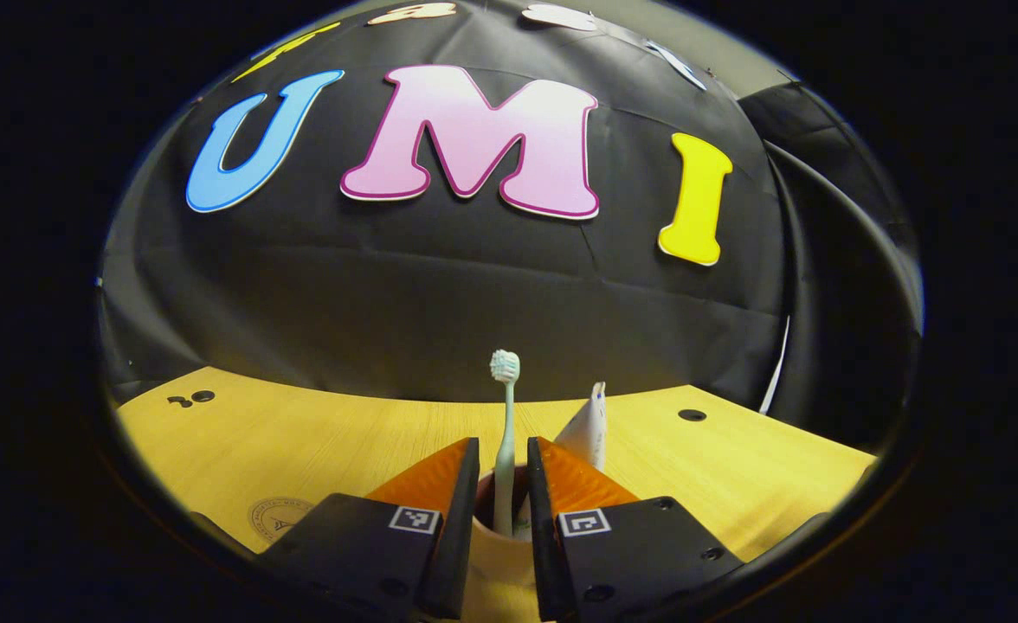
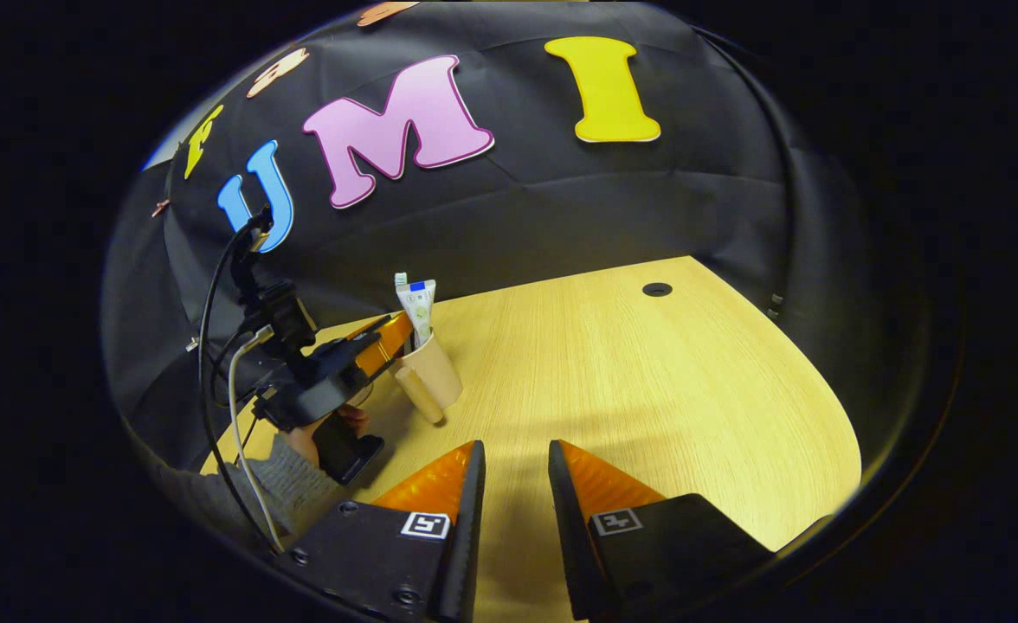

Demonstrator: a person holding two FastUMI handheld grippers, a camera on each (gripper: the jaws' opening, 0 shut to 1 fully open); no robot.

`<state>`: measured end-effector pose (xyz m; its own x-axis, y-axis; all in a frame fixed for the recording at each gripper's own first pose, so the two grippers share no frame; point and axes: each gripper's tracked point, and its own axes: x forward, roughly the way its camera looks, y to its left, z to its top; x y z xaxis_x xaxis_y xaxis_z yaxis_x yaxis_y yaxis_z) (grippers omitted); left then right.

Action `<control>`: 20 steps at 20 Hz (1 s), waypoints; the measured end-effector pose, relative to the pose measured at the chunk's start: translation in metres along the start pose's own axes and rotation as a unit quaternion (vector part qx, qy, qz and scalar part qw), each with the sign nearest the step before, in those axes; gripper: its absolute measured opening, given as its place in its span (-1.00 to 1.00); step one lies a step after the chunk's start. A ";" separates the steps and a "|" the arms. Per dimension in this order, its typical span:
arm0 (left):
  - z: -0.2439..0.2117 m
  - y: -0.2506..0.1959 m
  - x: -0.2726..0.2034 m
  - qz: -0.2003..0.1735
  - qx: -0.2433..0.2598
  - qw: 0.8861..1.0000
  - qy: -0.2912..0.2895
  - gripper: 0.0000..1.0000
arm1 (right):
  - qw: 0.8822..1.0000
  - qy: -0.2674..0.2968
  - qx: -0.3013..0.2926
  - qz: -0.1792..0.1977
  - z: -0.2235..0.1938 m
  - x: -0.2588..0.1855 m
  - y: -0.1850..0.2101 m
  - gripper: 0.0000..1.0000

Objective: Put the toothbrush and toothpaste on the desktop into the cup, then pick up the cup and place it on the coaster on the desktop.

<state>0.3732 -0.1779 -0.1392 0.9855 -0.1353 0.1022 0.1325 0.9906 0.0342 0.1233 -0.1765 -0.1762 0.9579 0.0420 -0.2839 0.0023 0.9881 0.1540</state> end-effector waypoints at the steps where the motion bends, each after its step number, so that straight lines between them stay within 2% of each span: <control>1: -0.002 0.000 -0.006 -0.005 0.002 1.000 0.006 -0.10 | 1.000 0.005 -0.001 0.005 0.001 0.002 0.003 -0.10; 2: -0.003 0.002 -0.015 -0.007 0.005 1.000 0.012 -0.06 | 1.000 0.012 -0.002 0.008 0.003 0.005 0.005 -0.30; 3: -0.004 0.004 -0.023 -0.008 0.007 1.000 0.019 0.19 | 1.000 0.019 -0.004 0.010 0.004 0.007 0.007 -0.26; 4: -0.004 0.006 -0.034 -0.010 0.007 1.000 0.025 0.27 | 1.000 0.024 -0.006 0.013 0.007 0.010 0.010 -0.26; 5: -0.005 0.010 -0.046 -0.011 0.007 0.999 0.034 0.36 | 0.999 0.028 -0.011 0.016 0.010 0.013 0.013 -0.06; 6: -0.007 0.012 -0.059 -0.014 0.004 0.999 0.044 0.37 | 0.999 0.033 -0.018 0.016 0.012 0.016 0.015 -0.26; 7: -0.009 0.015 -0.074 -0.015 0.003 0.998 0.054 0.41 | 0.999 0.037 -0.025 0.016 0.015 0.019 0.017 -0.06; 8: -0.011 0.019 -0.090 -0.014 0.004 0.998 0.065 0.44 | 0.998 0.046 -0.030 0.020 0.014 0.021 0.020 -0.23; 9: -0.012 0.026 -0.105 -0.011 0.005 0.997 0.074 0.43 | 0.998 0.054 -0.034 0.024 0.017 0.024 0.025 0.10; 10: -0.014 0.032 -0.120 -0.007 0.002 0.996 0.085 0.53 | 0.997 0.061 -0.038 0.029 0.020 0.029 0.030 0.15; 11: -0.018 0.037 -0.135 -0.005 -0.002 0.995 0.096 0.53 | 0.996 0.074 -0.043 0.034 0.021 0.035 0.035 -0.06; 12: -0.021 0.042 -0.151 -0.001 -0.007 0.994 0.108 0.53 | 0.994 0.084 -0.049 0.040 0.021 0.040 0.041 0.15; 14: -0.025 0.054 -0.177 0.005 -0.022 0.992 0.125 0.54 | 0.992 0.098 -0.064 0.050 0.024 0.053 0.052 0.18; 15: -0.025 0.063 -0.190 0.016 -0.026 0.991 0.130 0.55 | 0.991 0.102 -0.070 0.054 0.025 0.061 0.058 0.35; 16: -0.023 0.073 -0.202 0.028 -0.029 0.991 0.130 0.54 | 0.990 0.105 -0.076 0.056 0.027 0.068 0.063 0.38; 17: -0.022 0.081 -0.213 0.037 -0.030 0.990 0.130 0.54 | 0.989 0.113 -0.079 0.058 0.028 0.076 0.069 0.19; 18: -0.020 0.090 -0.223 0.046 -0.030 0.990 0.131 0.54 | 0.987 0.126 -0.082 0.061 0.024 0.083 0.073 0.38; 20: -0.017 0.109 -0.242 0.062 -0.024 0.989 0.132 0.55 | 0.981 0.157 -0.089 0.064 0.013 0.099 0.081 0.39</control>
<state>0.1507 -0.0371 -0.1772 0.9869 -0.0087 -0.1608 0.0072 0.9999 -0.0100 0.2219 -0.0940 -0.1791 0.8108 0.1842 -0.5556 -0.1903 0.9806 0.0475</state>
